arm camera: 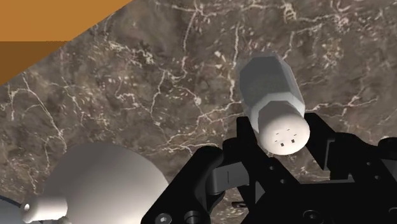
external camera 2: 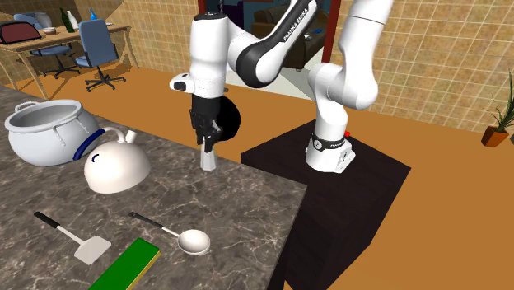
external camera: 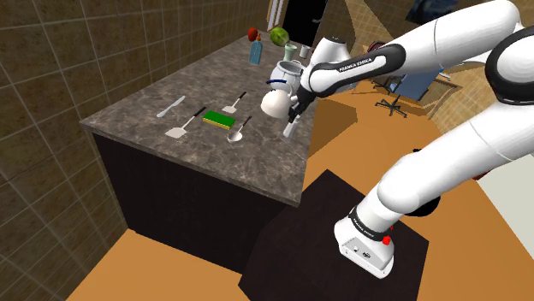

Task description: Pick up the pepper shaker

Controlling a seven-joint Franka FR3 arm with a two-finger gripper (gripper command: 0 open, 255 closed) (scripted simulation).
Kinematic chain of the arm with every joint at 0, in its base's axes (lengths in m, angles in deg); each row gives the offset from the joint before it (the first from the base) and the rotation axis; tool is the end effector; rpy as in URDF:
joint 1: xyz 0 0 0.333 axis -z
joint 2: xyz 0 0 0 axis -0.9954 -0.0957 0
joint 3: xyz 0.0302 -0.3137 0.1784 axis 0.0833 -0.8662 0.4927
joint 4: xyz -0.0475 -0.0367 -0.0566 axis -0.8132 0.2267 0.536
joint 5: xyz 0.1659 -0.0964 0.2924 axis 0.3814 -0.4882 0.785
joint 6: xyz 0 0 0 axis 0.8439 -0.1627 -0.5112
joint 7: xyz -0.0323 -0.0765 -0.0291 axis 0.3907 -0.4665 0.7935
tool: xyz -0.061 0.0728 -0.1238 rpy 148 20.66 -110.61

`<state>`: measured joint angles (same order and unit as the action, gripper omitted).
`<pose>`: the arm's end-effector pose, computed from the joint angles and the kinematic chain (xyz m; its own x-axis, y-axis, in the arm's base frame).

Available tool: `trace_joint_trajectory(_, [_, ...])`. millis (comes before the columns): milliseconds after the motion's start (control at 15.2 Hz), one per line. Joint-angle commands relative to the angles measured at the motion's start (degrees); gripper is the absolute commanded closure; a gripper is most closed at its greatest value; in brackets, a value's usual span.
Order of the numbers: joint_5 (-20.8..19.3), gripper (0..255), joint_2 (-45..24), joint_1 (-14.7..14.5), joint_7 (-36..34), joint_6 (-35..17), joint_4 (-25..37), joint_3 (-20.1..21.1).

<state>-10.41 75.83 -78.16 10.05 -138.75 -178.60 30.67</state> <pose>0.3963 -0.1006 0.4058 0.9865 0.0646 0.1506 0.0527 -0.9953 0.0817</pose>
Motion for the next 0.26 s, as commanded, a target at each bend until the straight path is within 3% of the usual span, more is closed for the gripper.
trace_joint_trajectory(0, [0.0, 255, 1.1, 0.0, 0.1, 1.8, 0.7, 0.1])
trace_joint_trajectory(198, [0.0, 255, 1.6, 0.0, 0.1, 2.8, 1.2, 0.1])
